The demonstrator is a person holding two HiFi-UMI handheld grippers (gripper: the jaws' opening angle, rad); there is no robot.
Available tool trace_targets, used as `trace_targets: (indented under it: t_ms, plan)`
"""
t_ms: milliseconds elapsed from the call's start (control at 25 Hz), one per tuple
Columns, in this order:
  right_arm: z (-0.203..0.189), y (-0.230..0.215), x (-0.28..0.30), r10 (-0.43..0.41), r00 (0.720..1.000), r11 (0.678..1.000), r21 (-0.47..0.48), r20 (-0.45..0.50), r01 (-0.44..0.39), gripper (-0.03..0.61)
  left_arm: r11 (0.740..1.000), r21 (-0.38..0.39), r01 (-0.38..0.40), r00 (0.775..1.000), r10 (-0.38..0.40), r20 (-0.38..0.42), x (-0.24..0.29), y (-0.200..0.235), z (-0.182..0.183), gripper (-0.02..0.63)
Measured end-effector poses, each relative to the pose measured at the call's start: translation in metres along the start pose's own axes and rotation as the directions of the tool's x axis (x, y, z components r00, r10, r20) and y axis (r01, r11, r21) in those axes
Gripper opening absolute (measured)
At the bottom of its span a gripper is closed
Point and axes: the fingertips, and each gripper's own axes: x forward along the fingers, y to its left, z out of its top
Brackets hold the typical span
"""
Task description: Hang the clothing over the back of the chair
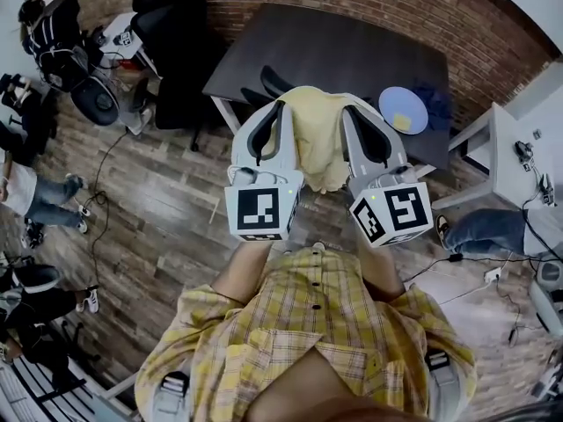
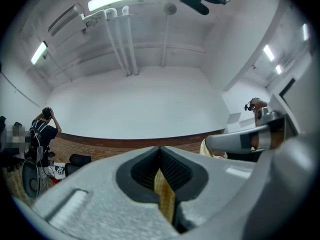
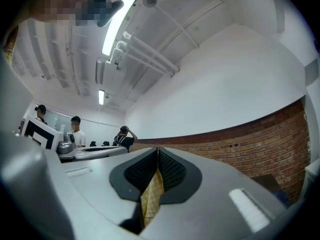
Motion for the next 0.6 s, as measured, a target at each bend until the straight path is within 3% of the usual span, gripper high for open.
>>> trace_targets:
  t_ms: [600]
  plan:
    - [0.035, -0.026, 0.023, 0.001, 0.998, 0.997, -0.078, 0.063, 0.004, 0.012, 0.999, 0.053, 0.0, 0.996, -0.004, 0.085, 0.038, 0.009, 0.034, 0.003]
